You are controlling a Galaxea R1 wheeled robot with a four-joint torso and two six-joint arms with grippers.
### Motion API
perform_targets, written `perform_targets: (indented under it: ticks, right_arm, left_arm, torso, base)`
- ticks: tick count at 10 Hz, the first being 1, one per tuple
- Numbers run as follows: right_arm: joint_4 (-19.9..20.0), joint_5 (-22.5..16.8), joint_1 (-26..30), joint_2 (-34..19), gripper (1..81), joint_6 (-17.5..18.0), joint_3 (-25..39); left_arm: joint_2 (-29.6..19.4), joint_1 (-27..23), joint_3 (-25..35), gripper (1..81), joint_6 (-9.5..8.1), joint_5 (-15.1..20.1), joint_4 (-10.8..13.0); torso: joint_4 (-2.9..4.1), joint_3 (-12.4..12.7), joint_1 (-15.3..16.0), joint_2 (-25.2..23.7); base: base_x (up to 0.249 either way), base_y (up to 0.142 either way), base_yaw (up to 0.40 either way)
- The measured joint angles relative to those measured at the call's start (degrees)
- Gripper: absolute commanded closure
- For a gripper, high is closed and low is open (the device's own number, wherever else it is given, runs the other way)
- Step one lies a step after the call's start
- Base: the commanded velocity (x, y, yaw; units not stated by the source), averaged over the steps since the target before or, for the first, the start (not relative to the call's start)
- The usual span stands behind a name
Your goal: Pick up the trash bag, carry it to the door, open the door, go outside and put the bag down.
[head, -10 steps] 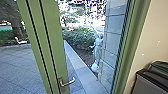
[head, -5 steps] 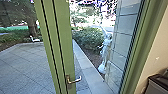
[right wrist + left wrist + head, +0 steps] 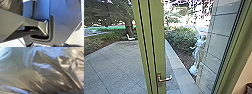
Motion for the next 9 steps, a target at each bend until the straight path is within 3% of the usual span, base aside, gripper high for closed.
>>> perform_targets:
  ticks: [9]
  right_arm:
    - [0.0, -0.1, 0.0, 0.2, 1.0, 0.0, 0.0]
  left_arm:
    - [1.0, -0.1, -2.0, 81.1, -0.02, 0.0, 0.2]
  torso:
    - [0.00, 0.0, 0.0, 0.0]
  base:
    - [0.000, 0.000, 0.230]
